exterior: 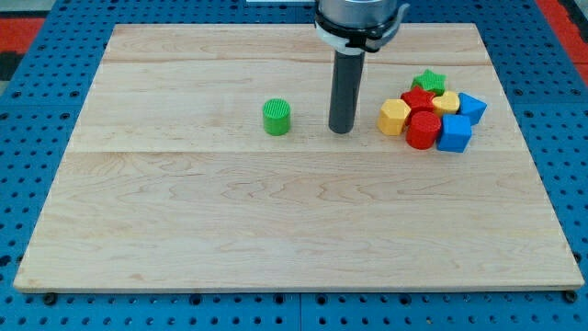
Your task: Move the yellow hexagon into the red blocks
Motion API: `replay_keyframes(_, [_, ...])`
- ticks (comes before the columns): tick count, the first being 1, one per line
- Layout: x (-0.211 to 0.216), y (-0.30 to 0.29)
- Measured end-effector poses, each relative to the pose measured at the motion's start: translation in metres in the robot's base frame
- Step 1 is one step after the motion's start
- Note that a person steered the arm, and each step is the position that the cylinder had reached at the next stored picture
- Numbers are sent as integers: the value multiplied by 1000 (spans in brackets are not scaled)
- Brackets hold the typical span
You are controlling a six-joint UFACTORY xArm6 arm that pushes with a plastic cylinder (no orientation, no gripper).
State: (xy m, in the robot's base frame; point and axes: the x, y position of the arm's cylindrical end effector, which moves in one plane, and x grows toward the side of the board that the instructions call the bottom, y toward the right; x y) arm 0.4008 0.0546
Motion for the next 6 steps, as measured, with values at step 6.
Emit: replay_keyframes(6, [33,27])
